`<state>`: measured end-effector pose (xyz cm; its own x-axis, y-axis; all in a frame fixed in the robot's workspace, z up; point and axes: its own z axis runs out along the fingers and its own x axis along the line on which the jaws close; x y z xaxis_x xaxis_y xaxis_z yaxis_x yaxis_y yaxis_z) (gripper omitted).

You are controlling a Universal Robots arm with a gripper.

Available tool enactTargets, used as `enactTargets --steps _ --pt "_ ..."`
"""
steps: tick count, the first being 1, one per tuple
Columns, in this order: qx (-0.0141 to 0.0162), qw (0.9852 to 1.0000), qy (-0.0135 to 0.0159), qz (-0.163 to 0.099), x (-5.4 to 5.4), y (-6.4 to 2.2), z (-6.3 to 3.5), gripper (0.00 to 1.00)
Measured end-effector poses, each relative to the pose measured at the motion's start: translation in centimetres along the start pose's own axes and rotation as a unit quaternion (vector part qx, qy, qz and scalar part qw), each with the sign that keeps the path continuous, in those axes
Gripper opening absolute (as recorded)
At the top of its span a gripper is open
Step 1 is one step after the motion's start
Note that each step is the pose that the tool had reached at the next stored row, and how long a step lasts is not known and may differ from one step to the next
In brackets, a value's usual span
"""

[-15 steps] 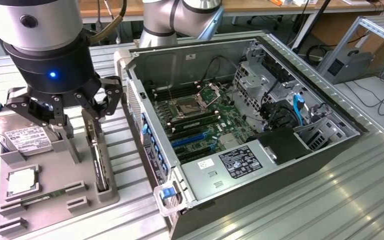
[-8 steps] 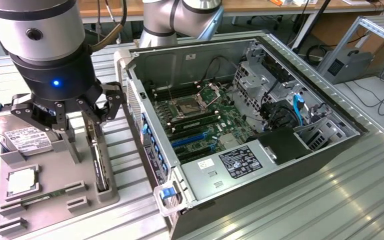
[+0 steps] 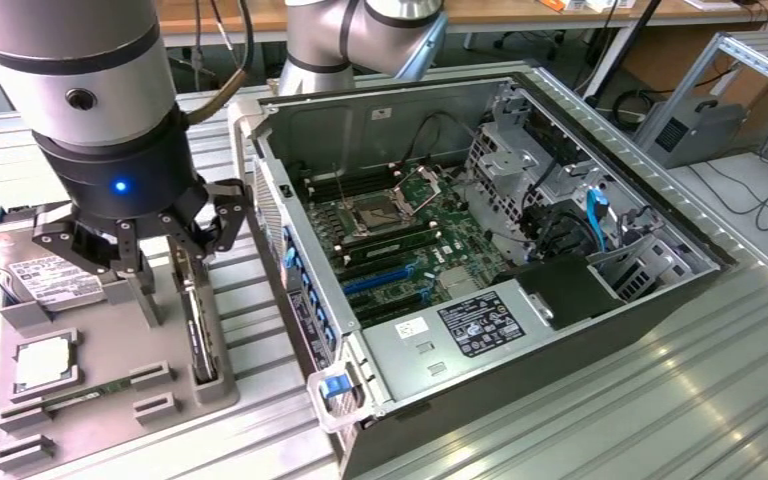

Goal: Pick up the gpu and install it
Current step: 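Pick up the gpu and move the gpu toward the slot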

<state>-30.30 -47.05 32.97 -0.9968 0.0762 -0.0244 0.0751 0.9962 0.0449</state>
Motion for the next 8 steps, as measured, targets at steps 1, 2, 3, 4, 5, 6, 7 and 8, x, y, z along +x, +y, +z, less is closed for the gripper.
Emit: enactTargets --steps 1,2,3,4,5,6,7,8 --pt "0.0000 1.0000 0.0000 0.000 0.0 -0.01 0.19 0.48" --pt "0.0000 1.0000 0.0000 0.000 0.0 -0.02 0.46 0.48" --pt "0.0000 1.0000 0.0000 0.000 0.0 -0.03 0.60 0.48" --pt "0.0000 1.0000 0.0000 0.000 0.0 -0.03 0.73 0.48" --pt "0.0000 1.0000 0.0000 0.000 0.0 -0.05 0.98 0.48" --pt "0.0000 1.0000 0.0000 0.000 0.0 -0.06 1.23 0.48" --pt "0.0000 1.0000 0.0000 0.000 0.0 -0.06 1.37 0.48" --pt "0.0000 1.0000 0.0000 0.000 0.0 -0.07 1.47 0.48"
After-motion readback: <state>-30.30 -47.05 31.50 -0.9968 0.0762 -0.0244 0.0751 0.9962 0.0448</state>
